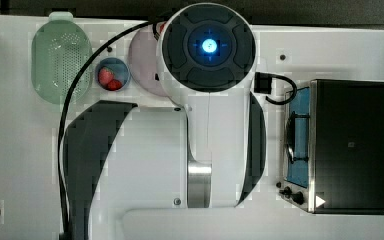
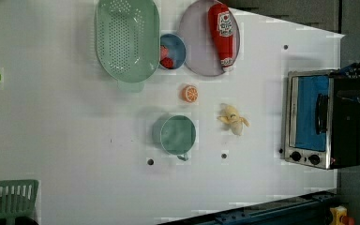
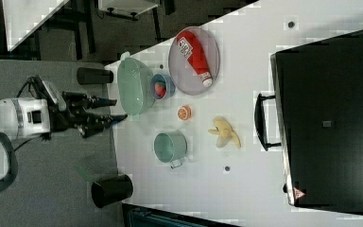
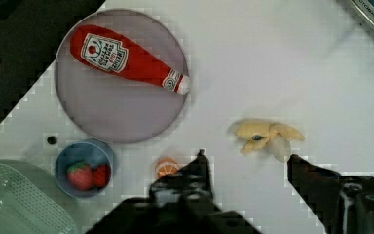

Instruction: Pick Banana and place it in mug.

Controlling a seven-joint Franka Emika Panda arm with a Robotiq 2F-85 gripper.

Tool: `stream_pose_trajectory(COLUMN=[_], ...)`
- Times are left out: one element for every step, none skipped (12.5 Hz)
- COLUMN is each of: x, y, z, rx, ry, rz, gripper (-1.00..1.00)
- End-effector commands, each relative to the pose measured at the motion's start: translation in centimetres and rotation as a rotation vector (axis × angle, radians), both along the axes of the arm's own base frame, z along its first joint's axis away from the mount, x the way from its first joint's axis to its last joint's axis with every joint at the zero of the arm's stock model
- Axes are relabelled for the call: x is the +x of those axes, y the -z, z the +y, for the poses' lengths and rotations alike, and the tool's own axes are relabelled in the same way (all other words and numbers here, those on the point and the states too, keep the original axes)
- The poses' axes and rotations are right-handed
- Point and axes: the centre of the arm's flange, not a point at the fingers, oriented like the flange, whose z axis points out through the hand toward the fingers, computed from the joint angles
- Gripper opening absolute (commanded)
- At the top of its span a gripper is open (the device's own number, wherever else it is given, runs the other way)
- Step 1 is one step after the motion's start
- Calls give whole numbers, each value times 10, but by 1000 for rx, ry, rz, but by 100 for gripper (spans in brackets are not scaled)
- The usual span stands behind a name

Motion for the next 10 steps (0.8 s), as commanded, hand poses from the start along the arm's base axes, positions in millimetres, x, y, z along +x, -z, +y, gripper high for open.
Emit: stream_pose_trajectory(x=[-111,-111,-110,-110,-108,-104,-100,-95,-91,-87], y=[-60,-60,-58,-53,-42,-27,-10,11,35,60], z=[-37,-37,-37,-37,-37,-36,-35,-35,-35,-34], rx=[-25,-25,-25,-25,-25,-26,-26,-26,-25,-25], ry=[90,90,90,90,89,87,80,54,1,-62], rz=[18,18,21,32,46,52,54,53,51,45], gripper=[59,80,100,100,100,100,100,100,100,100])
